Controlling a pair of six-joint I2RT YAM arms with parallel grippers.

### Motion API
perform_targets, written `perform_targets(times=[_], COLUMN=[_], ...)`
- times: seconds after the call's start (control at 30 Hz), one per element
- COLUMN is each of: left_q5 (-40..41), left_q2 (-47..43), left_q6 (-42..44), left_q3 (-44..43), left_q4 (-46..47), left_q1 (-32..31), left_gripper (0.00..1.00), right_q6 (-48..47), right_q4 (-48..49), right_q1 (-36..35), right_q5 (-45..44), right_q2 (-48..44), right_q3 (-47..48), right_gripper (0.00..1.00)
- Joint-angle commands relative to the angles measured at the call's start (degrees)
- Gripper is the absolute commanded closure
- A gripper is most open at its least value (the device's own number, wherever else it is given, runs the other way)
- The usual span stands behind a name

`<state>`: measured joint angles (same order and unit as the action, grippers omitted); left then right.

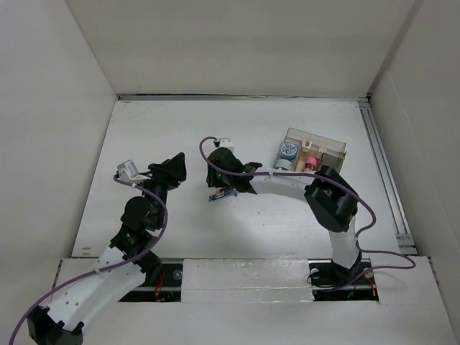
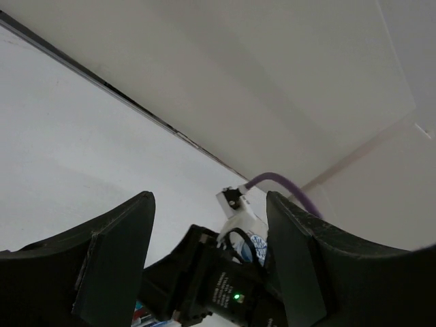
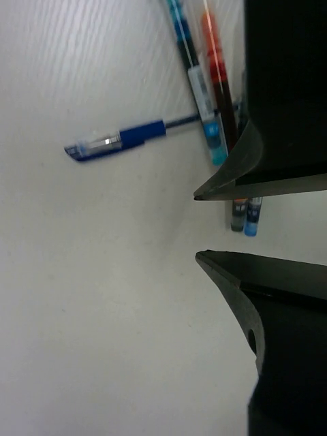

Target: Organize the desk

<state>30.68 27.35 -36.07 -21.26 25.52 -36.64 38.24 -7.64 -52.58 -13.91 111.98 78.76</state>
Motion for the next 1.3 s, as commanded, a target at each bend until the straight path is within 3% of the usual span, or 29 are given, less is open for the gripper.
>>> perform_targets(times=[0.0, 0.17, 0.3, 0.53, 0.7, 0.9, 1.17, 1.27], left_q5=[0.62, -0.09, -0.44, -0.44, -1.06, -1.06, -0.97, -1.49], left_q2=[0.33, 1.12, 1.47, 1.56, 2.0, 2.18, 2.7, 2.88], left_q6=[-0.49, -0.49, -0.31, 0.21, 0.22, 0.39, 0.48, 0.57], left_q3=[-0.36, -0.19, -0.19, -0.1, -0.37, -0.28, -0.28, -0.54], left_q4=[0.85, 1.73, 2.08, 2.25, 2.25, 2.52, 2.7, 2.69], left_q1=[-0.1, -0.1, -0.1, -0.1, -0.1, -0.1, -0.1, -0.1], left_gripper=[0.38, 0.38, 0.38, 0.38, 0.38, 0.38, 0.38, 0.38], right_q6=[-3.26, -2.82, -3.52, -4.4, -4.05, -4.49, -3.18, -1.68], right_q4=[-1.49, -2.47, -2.55, -3.52, -6.41, -6.34, -1.95, 0.6], right_q1=[-0.33, -0.33, -0.33, 1.34, 1.86, 1.86, 3.53, 3.53], right_q5=[-0.59, -2.87, -7.88, -9.12, -9.11, -10.08, -9.47, -13.06], right_q2=[2.44, 3.76, 5.35, 8.95, 12.55, 14.05, 11.51, 9.66], right_q3=[5.95, 5.88, 7.1, 8.78, 11.06, 11.59, 7.74, 5.62], right_gripper=[0.59, 0.5, 0.52, 0.53, 0.6, 0.85, 0.96, 1.0])
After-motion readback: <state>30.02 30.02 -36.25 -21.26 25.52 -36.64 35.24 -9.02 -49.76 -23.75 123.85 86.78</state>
